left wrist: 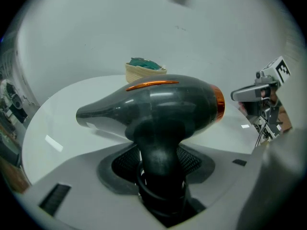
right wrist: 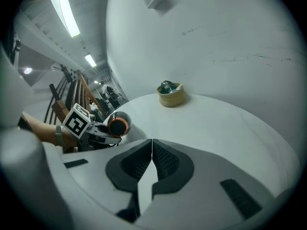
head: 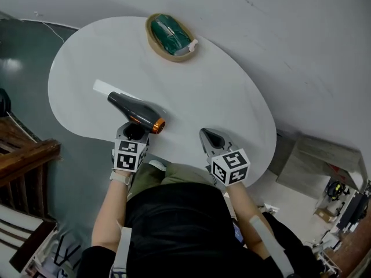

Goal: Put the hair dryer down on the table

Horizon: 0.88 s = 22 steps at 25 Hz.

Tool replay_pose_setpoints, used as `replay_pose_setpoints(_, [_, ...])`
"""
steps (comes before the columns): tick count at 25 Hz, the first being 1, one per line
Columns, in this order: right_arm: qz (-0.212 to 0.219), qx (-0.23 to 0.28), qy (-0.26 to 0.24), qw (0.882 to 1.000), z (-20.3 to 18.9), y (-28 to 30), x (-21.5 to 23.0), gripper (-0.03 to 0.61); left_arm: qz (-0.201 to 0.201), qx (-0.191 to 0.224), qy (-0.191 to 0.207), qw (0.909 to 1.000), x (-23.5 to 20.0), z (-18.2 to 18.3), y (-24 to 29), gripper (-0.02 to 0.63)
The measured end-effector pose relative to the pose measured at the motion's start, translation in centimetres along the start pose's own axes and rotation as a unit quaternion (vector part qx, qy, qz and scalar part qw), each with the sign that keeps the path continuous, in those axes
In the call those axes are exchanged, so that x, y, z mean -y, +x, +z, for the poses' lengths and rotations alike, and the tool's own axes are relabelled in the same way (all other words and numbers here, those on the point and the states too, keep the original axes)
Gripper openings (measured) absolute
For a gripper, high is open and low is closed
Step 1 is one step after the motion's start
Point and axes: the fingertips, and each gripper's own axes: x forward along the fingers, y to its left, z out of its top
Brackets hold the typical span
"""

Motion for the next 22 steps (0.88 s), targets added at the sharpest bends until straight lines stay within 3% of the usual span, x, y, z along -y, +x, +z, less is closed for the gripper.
replay_pose_setpoints(11, [-0.016,0.0,0.035,0.999,-1.0,-0.2,3.3,0.017,0.01,-0.038,-0.011,0.9992,0.7,2.5,3.6,0.222])
replay_pose_setpoints(22, [-0.026,-0.007,0.055,0.998,-2.3,-0.8,4.5,0.017,0.035,-0.063,0.021,0.9972,0.9,4.0,6.2,0.225])
